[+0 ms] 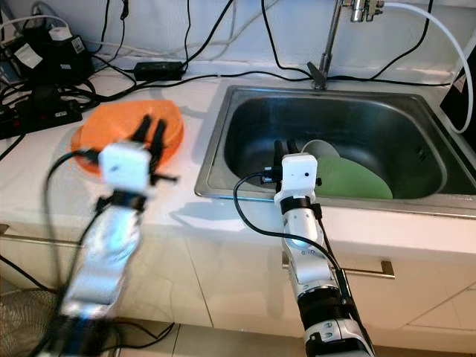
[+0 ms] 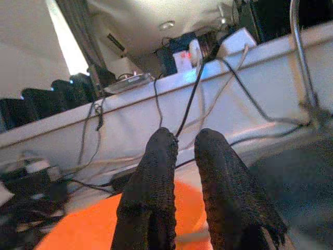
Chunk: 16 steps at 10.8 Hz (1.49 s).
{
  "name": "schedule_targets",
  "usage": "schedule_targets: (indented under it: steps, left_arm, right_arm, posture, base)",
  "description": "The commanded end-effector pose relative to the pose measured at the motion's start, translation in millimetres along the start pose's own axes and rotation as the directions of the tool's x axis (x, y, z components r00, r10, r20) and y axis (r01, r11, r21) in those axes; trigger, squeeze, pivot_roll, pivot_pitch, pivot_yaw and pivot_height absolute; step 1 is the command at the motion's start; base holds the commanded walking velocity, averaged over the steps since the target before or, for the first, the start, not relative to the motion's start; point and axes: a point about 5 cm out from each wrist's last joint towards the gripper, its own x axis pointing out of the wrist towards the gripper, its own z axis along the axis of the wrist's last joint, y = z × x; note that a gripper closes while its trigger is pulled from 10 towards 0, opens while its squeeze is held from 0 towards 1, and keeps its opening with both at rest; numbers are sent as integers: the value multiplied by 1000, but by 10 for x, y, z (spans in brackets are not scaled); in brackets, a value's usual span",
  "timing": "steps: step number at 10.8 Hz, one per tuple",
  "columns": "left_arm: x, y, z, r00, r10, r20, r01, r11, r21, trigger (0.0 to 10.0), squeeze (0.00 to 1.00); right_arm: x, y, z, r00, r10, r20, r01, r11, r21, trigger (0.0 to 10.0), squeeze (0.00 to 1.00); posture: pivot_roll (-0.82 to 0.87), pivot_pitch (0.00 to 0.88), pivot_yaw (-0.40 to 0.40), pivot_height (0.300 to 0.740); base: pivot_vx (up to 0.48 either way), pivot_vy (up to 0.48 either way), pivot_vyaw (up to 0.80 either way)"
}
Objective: Kitchen organization
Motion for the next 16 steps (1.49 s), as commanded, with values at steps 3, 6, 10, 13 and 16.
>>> schedule_targets:
  steps: [3,6,10,13,16]
  left_arm:
    - [-139,59,-5,979,-200,-31,202,964,173,10000,0]
    - [-95,143,-103,956,-274,-101,292,904,311,10000,0]
    - [11,152,-198,944,-292,-154,330,844,422,10000,0]
    - [106,83,-277,928,-321,-191,373,798,473,10000,0]
    - [177,55,-308,929,-311,-202,371,776,510,10000,0]
  right_arm:
    - [-33,64,-108,998,27,-57,-27,1000,2,10000,0]
    - [-36,84,-108,998,30,-54,-29,1000,7,10000,0]
    - [-42,62,-115,998,20,-56,-19,1000,6,10000,0]
    - [-43,65,-113,998,12,-55,-12,1000,8,10000,0]
    - [-49,53,-116,998,7,-56,-7,1000,6,10000,0]
  posture:
    - [125,0,41,740]
    - [122,0,44,740]
    - [119,0,43,740]
    - [115,0,48,740]
    - [111,0,46,740]
  base:
    - [0,0,0]
    - [0,0,0]
    - [0,0,0]
    - [0,0,0]
    - [0,0,0]
